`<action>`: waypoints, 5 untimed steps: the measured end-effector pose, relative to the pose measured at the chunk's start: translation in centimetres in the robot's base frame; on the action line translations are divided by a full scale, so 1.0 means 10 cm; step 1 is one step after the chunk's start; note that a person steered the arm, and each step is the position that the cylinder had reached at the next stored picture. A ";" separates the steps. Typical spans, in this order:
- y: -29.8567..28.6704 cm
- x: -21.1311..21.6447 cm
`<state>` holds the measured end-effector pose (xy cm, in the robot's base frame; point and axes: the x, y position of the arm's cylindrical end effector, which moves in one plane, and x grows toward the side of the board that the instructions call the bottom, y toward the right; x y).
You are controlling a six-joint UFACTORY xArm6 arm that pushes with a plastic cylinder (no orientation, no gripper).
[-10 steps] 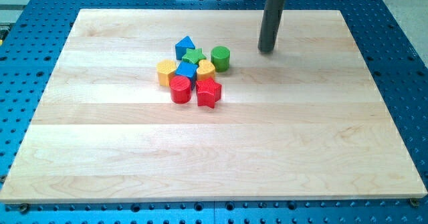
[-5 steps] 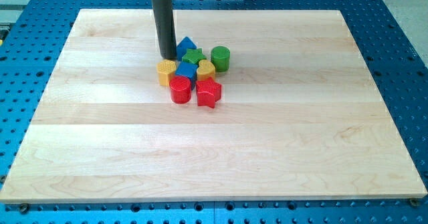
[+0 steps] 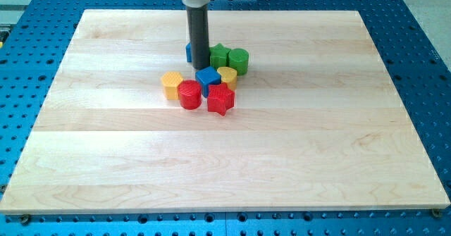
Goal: Move the green blocks top right to the yellow heart
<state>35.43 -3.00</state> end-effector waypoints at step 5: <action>0.83 -0.03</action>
<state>35.10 5.34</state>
